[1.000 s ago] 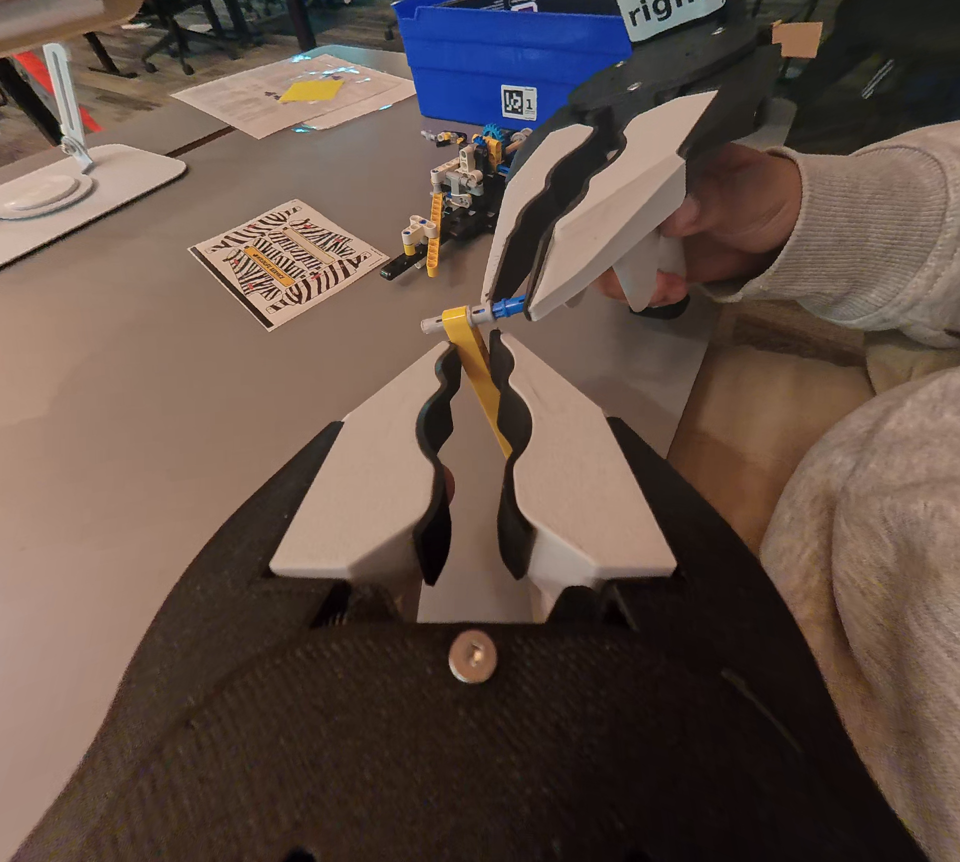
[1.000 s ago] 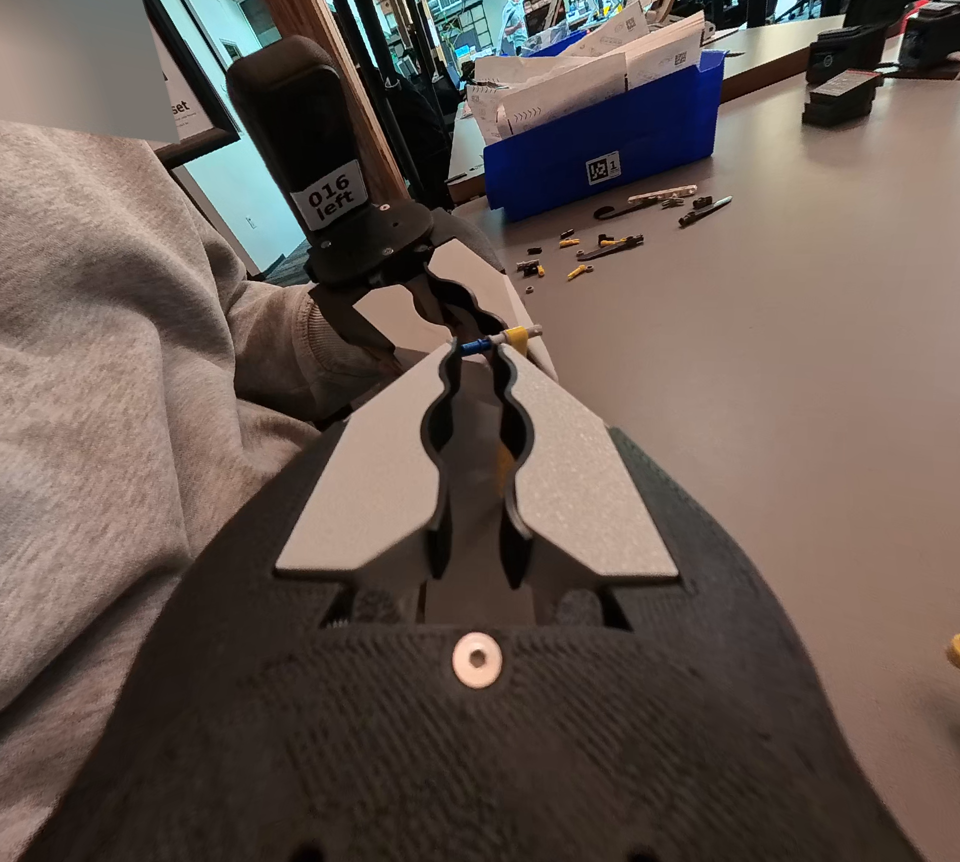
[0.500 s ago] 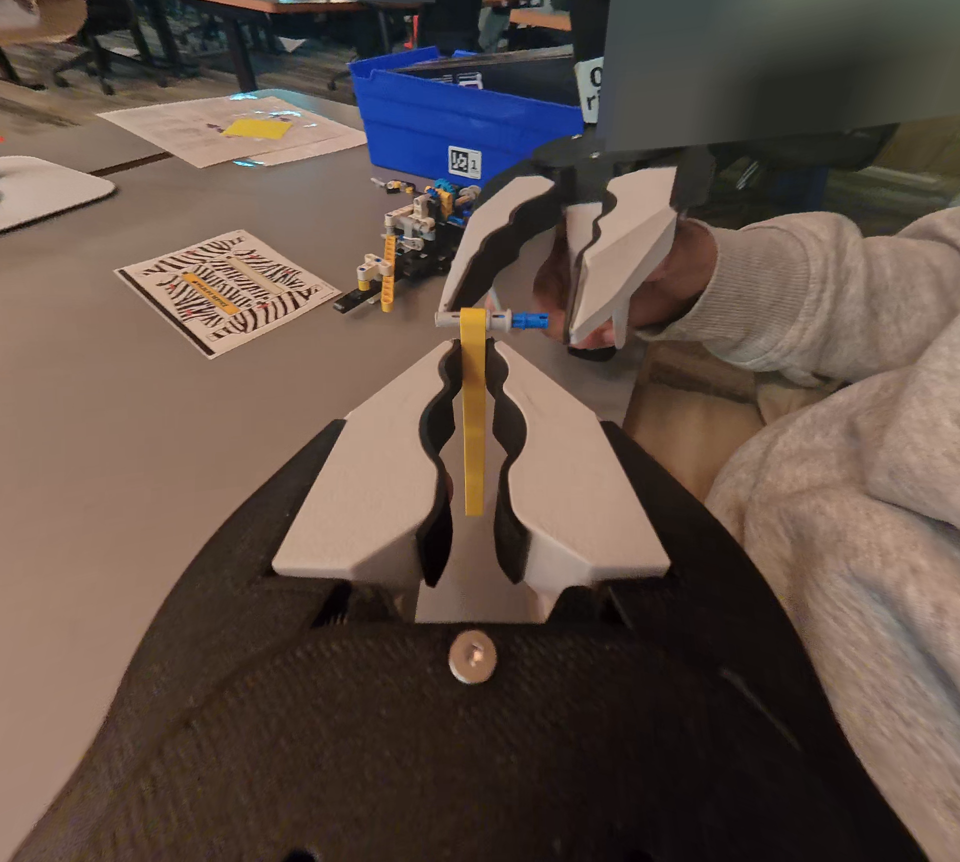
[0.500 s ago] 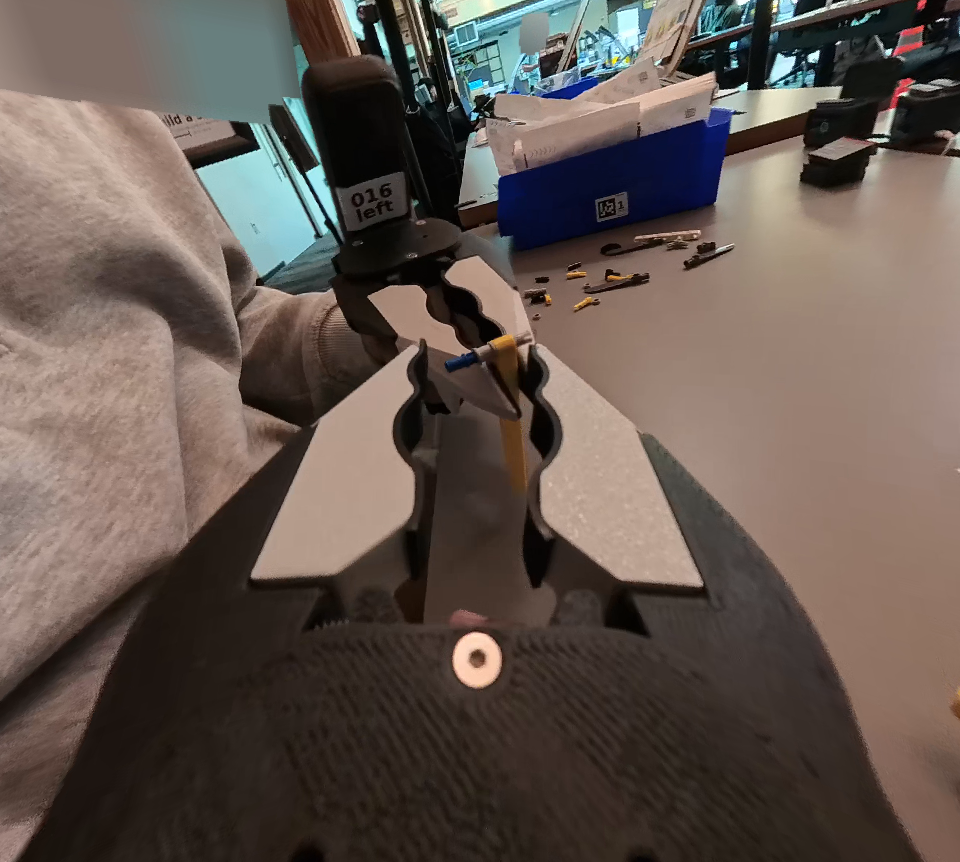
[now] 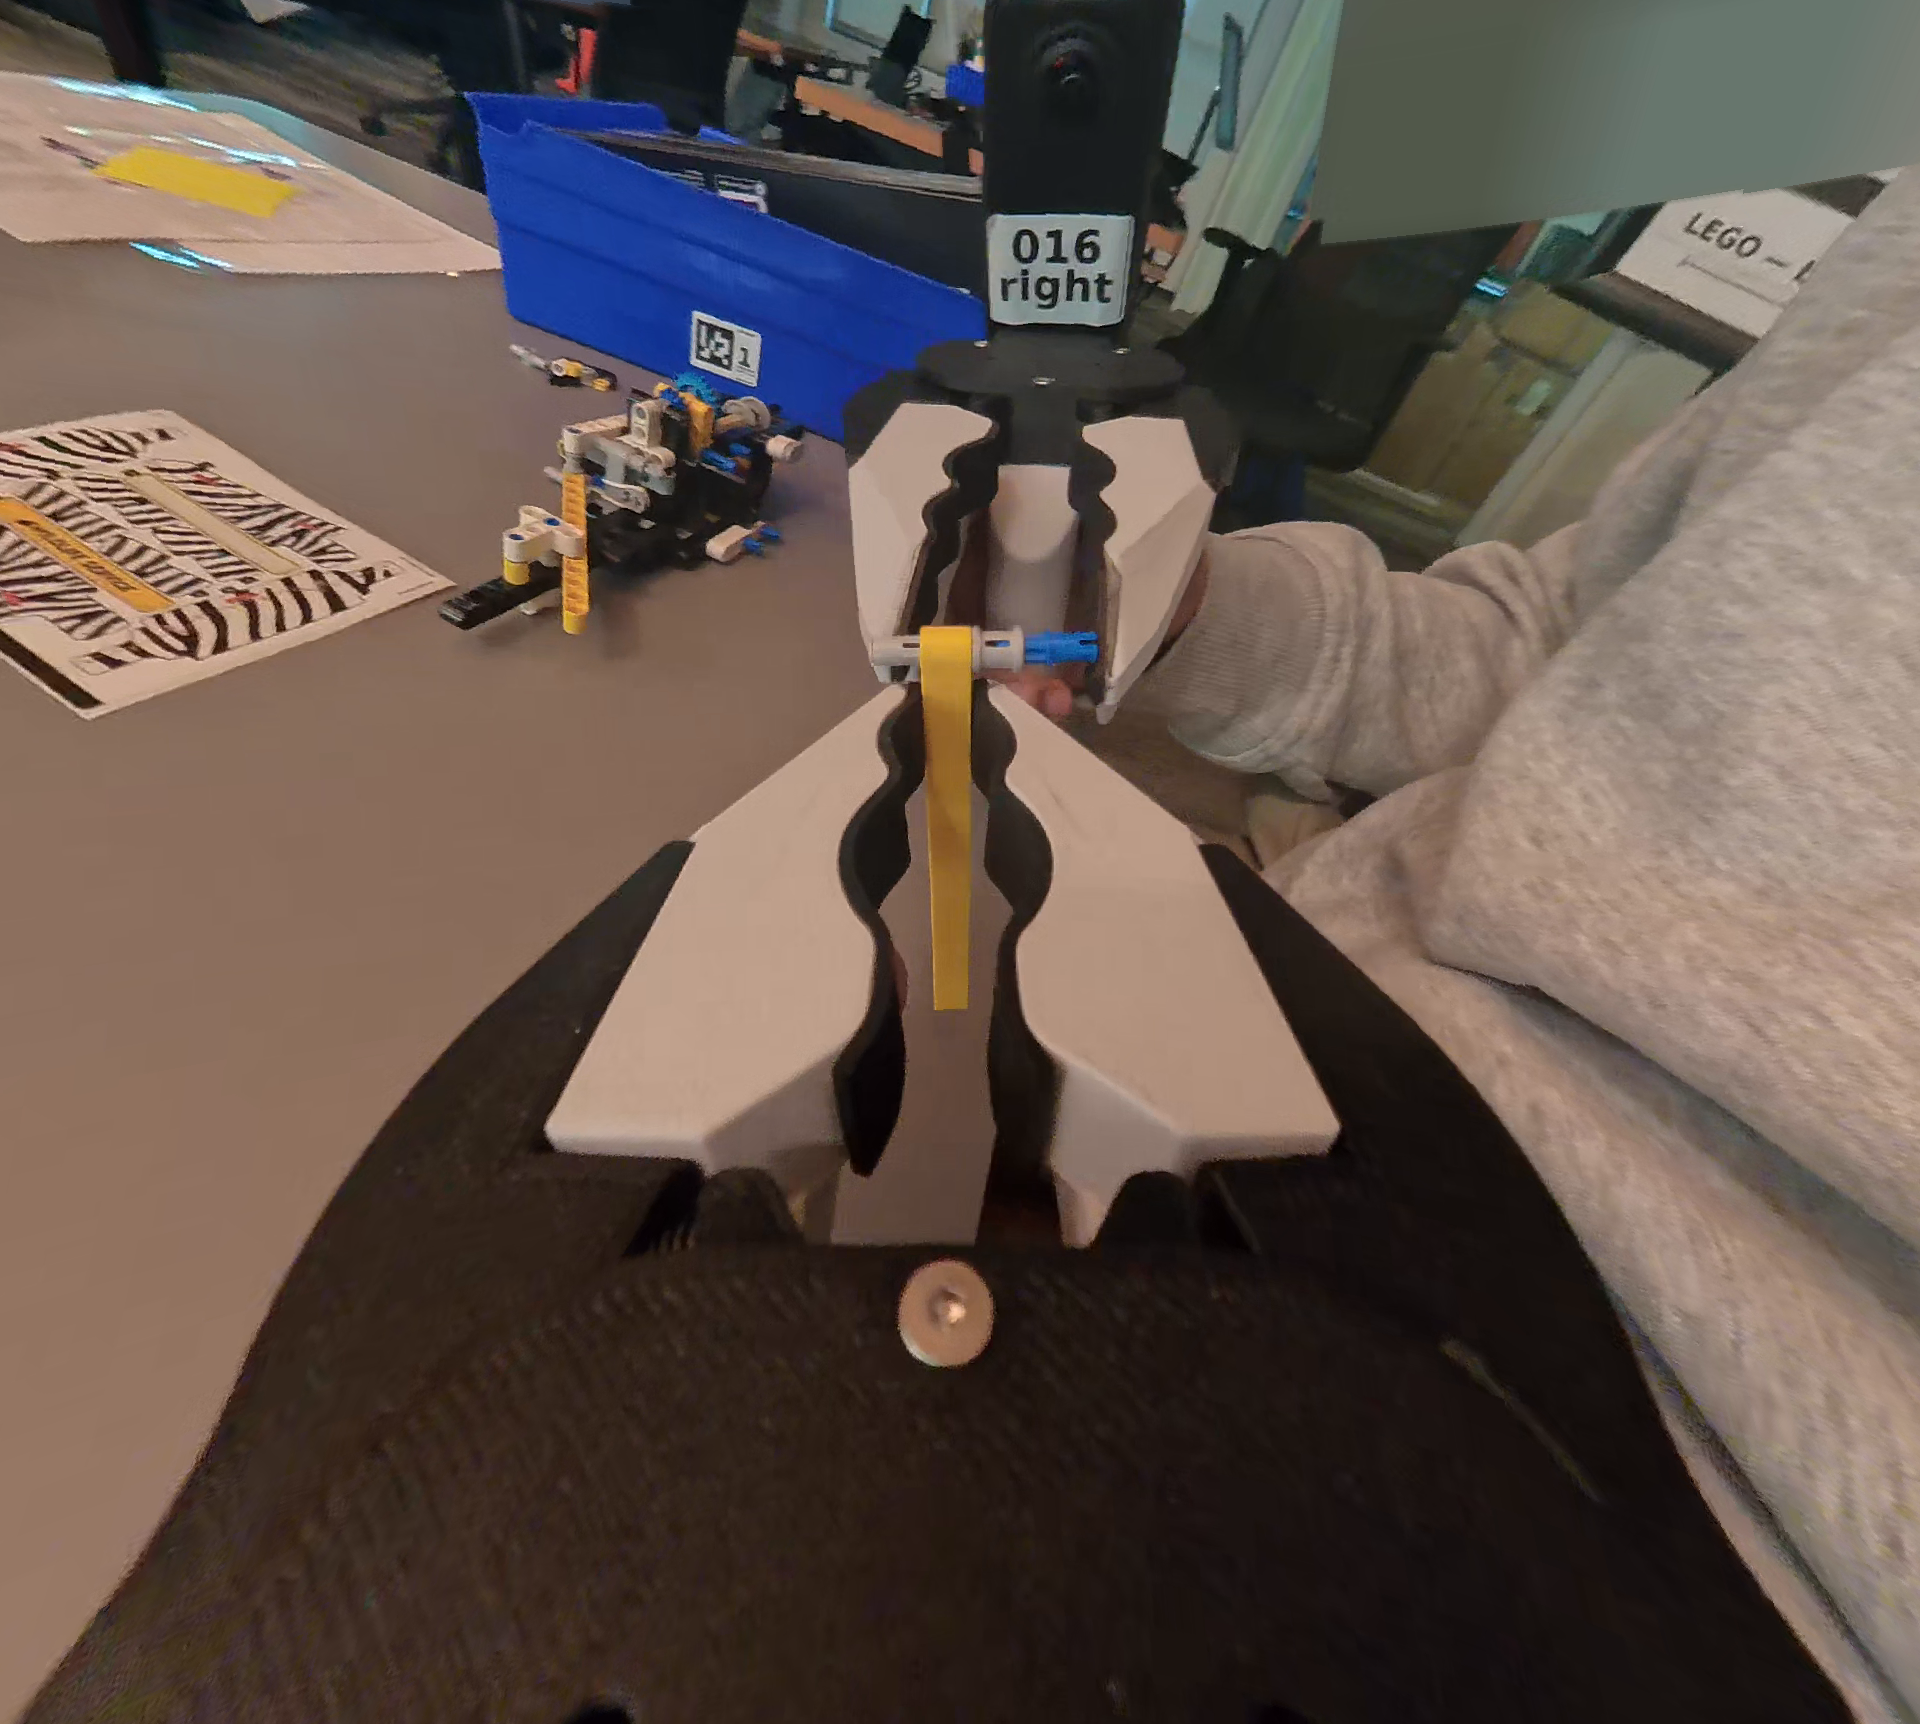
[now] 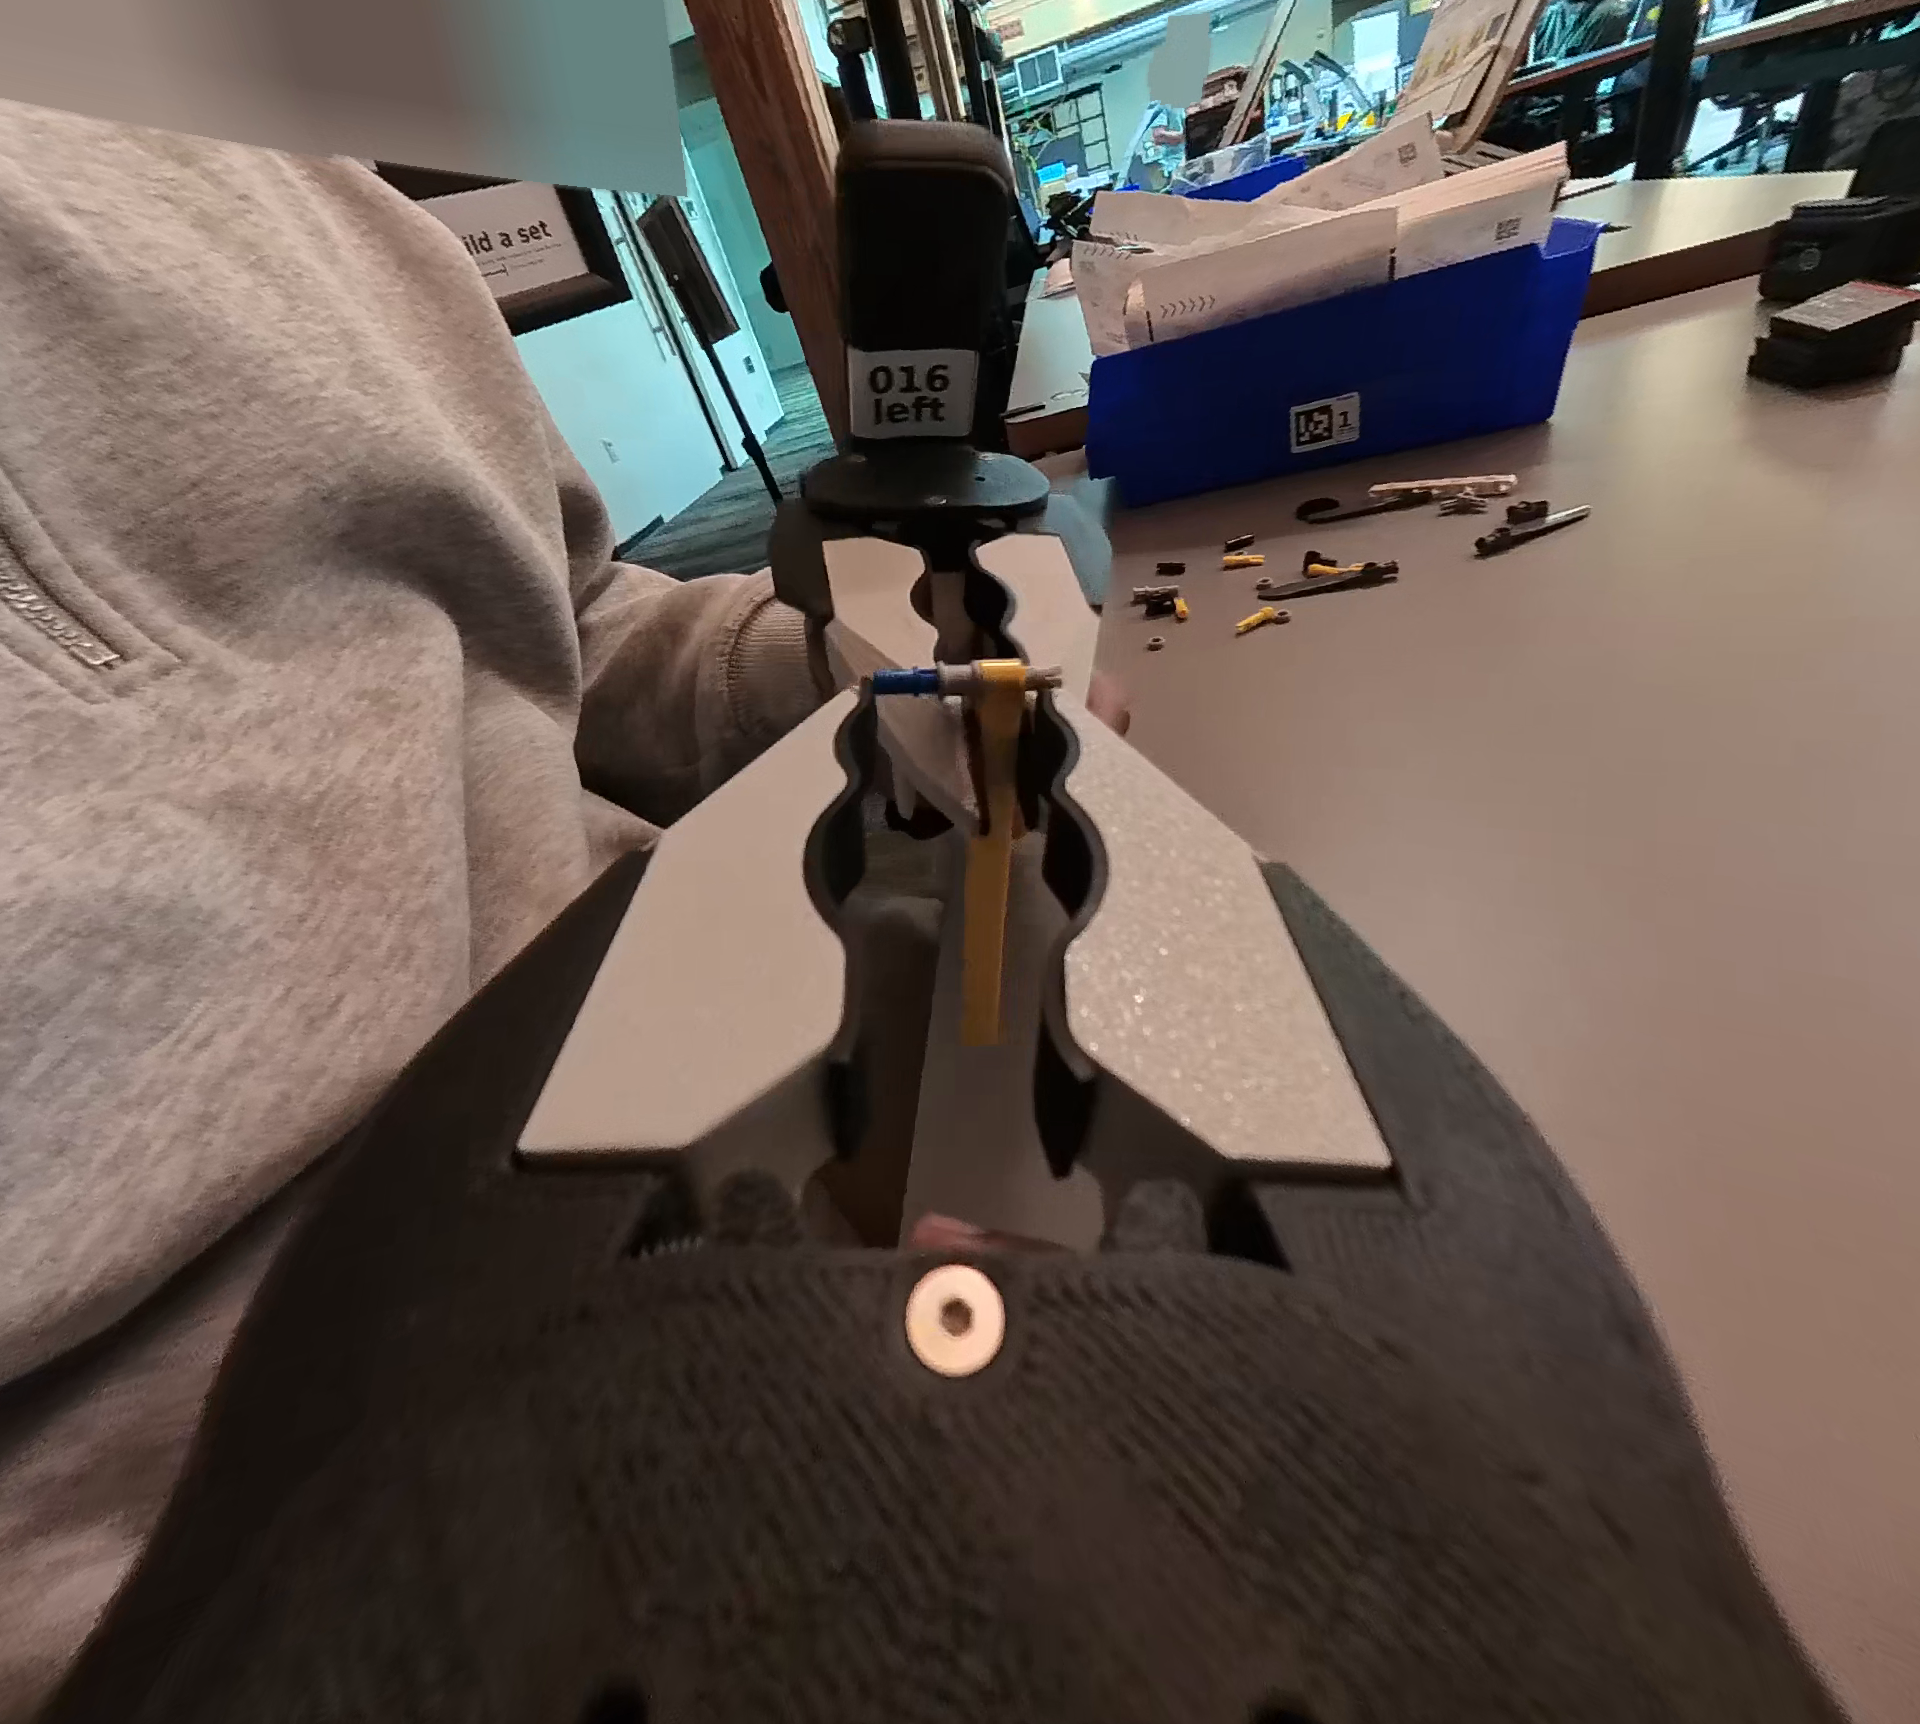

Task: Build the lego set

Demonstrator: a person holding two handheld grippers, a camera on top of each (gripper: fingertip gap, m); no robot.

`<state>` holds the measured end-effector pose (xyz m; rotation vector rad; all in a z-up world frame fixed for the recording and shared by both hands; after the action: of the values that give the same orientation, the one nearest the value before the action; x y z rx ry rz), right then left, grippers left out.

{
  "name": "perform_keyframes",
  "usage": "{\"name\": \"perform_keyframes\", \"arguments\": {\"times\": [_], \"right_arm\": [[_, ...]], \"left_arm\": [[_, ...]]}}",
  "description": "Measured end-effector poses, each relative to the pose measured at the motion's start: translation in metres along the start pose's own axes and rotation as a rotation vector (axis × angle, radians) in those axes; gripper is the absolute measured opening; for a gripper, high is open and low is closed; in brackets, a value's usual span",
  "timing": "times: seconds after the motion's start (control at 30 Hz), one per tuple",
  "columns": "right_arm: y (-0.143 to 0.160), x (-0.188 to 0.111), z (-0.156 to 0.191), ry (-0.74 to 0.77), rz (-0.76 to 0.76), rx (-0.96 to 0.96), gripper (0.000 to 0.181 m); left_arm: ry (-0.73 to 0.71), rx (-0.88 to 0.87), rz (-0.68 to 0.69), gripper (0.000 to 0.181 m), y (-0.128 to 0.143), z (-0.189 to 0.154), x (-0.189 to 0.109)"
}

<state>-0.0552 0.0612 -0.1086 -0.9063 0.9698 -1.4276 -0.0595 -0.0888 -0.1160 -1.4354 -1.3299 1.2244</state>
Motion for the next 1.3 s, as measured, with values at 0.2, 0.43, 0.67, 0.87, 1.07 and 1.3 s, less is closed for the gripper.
{"name": "perform_keyframes", "arguments": {"times": [0.2,0.43,0.67,0.87,1.07,1.3], "right_arm": [[0.001,0.000,-0.002,-0.005,0.012,0.026,0.028],[0.003,-0.001,-0.006,-0.024,0.007,0.087,0.028],[0.005,-0.001,-0.008,-0.021,0.030,0.088,0.025],[0.006,-0.002,-0.008,-0.026,0.040,0.087,0.025],[0.008,-0.002,-0.009,-0.020,0.056,0.088,0.025],[0.009,-0.002,-0.010,-0.025,0.059,0.097,0.025]], "left_arm": [[-0.026,0.028,0.023,0.005,0.002,0.000,0.001],[-0.042,0.037,0.043,0.005,0.003,0.001,0.001],[-0.075,0.080,0.085,0.006,0.005,0.001,0.001],[-0.114,0.133,0.117,0.006,0.005,-0.002,0.003],[-0.131,0.160,0.145,0.007,0.007,-0.002,0.003],[-0.156,0.203,0.164,0.008,0.008,-0.003,0.005]]}}
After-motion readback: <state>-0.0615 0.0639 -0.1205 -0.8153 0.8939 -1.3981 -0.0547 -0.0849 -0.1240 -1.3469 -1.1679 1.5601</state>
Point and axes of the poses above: each gripper's, where its closed fingertips meet, x out along the fingers, y out of its underside, z = x × y across the jaws, the point moved 9 cm from there along -x, back along the fingers, and after that the axes turned 6 degrees about x, right-handed, at the moved point
